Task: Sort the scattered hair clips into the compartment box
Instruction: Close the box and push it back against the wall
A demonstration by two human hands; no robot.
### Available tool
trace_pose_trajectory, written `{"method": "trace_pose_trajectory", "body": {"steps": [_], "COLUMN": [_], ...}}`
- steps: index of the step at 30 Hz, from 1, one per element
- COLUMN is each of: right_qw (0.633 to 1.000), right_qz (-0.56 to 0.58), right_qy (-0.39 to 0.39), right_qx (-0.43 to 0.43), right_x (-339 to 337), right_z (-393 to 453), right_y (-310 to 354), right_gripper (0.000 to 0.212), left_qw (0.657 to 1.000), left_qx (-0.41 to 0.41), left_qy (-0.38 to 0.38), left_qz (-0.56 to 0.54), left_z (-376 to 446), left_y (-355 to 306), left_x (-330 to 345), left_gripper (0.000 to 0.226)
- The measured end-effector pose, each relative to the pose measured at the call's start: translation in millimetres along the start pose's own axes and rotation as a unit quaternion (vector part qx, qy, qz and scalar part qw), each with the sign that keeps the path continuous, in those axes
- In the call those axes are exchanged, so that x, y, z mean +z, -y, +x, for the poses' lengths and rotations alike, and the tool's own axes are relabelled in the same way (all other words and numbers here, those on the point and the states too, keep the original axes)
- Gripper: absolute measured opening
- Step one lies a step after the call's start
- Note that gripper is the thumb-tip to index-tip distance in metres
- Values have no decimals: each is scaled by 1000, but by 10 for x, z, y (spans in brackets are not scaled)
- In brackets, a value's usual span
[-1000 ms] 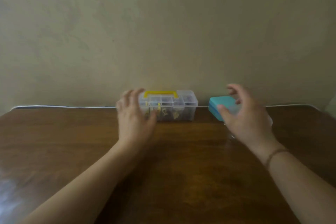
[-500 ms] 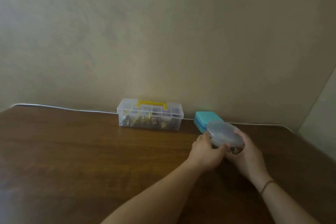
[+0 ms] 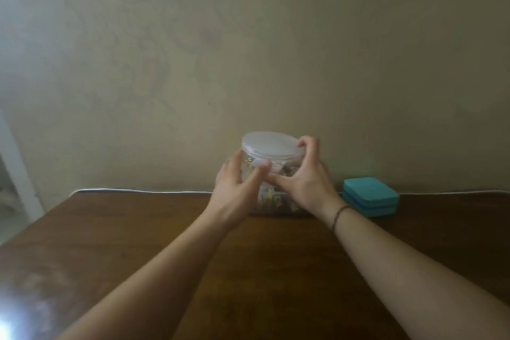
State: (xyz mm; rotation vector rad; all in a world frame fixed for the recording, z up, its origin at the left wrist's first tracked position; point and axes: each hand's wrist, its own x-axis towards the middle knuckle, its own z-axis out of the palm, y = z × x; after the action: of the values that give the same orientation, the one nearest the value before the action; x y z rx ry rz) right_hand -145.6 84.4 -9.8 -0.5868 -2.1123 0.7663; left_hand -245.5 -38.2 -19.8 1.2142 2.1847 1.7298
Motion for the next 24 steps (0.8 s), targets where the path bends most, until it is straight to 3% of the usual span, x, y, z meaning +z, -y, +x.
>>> {"method": "trace_pose_trajectory", "body": {"steps": [3, 8, 13, 15, 17, 19, 20, 22, 24], "right_qw": [1000, 999, 993, 990, 986, 970, 964, 946, 932], "right_qz": [6, -14, -84, -132, -132, -156, -184, -237, -260], "right_qy": [27, 27, 80, 38, -87, -188, -184, -82, 21], "right_qx": [-7, -10, 3, -34, -58, -6, 62, 204, 250], "right_x": [414, 730, 597, 356, 9, -358, -524, -728, -791], "right_z": [156, 223, 224, 178, 160, 186, 190, 164, 84], "right_y": [1, -122, -160, -292, -595, -1018, -1225, -1564, -1751], "right_gripper": [84, 82, 89, 92, 79, 67, 66, 65, 70], "left_qw": [1000, 999, 998, 990, 981, 974, 969, 963, 944], "left_qx": [-19, -17, -38, -6, 74, 133, 155, 173, 160], "left_qy": [3, 29, -48, -120, -138, -113, -99, -57, 23], "left_qz": [-13, -23, 25, 73, 114, 146, 162, 201, 287], "left_z": [178, 256, 201, 81, -36, -116, -154, -231, -299], "left_y": [311, 579, 573, 514, 435, 388, 356, 262, 193], "left_x": [-229, -274, -152, -35, 101, 248, 316, 429, 530], "left_gripper": [104, 87, 91, 89, 83, 73, 69, 63, 56]}}
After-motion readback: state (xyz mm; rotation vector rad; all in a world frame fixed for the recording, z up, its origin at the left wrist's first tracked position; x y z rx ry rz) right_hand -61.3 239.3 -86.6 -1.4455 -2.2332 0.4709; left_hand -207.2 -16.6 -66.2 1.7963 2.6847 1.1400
